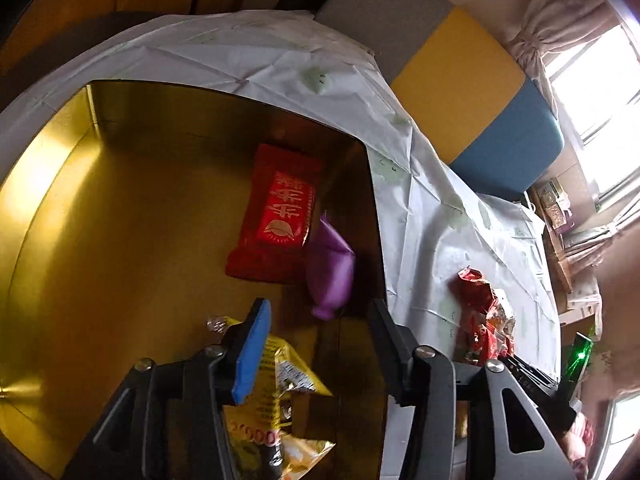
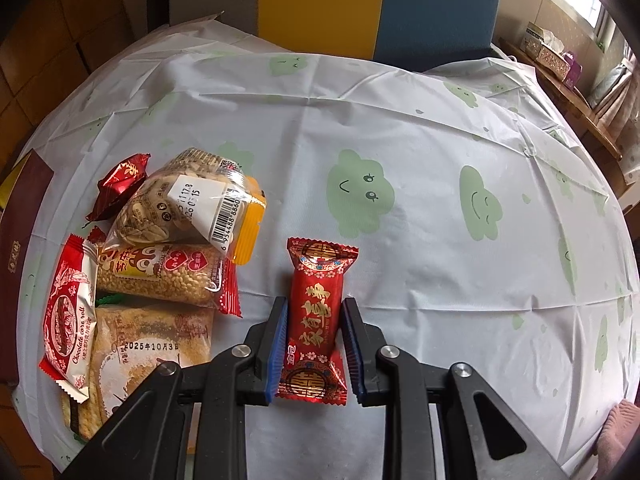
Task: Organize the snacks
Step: 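Drop the purple packet into the gold box with the left tool while the right tool grasps a red candy, then lift the red candy and carry it over the gold box with the right tool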
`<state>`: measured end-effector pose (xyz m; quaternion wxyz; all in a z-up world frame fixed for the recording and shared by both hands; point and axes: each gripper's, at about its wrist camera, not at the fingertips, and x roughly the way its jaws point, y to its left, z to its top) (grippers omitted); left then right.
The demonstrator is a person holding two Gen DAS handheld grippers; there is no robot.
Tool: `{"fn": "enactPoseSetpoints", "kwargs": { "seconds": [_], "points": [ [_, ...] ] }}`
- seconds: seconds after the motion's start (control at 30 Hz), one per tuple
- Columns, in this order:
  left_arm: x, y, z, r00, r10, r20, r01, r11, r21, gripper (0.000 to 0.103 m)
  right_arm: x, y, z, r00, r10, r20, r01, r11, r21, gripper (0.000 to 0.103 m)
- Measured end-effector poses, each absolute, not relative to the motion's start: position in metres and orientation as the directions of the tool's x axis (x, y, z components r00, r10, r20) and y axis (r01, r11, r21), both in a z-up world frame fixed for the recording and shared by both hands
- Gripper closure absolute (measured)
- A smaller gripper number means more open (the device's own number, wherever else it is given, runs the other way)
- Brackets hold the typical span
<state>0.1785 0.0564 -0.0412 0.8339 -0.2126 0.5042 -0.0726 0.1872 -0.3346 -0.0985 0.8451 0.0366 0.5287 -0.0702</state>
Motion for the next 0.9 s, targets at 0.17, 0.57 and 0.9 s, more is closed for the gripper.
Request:
{"fn": "enactPoseSetpoints", "kwargs": {
  "seconds": [0.17, 0.57, 0.9],
  "points": [
    [0.154, 0.062, -0.028, 0.536, -0.218, -0.815, -0.092, 0.945, -0.313, 0.051, 0.187, -0.335, -0.099, 0.434, -0.080, -0.897, 0.154, 0.988, -0.014, 0.077],
    [0.080, 0.047, -0.003, 0.646, -0.040, -0.762, -0.038, 0.996, -0.085, 0.035, 0.184, -0.330, -0.099, 0.461, -0.104, -0.881, 0.124, 0.991, -0.053, 0.078],
    [0.056, 0.047, 0.001, 0.676, 0.008, -0.737, -0.035, 0.999, -0.022, 0.034, 0.176, -0.330, -0.102, 0.475, -0.105, -0.874, 0.130, 0.990, -0.048, 0.079]
  ]
}}
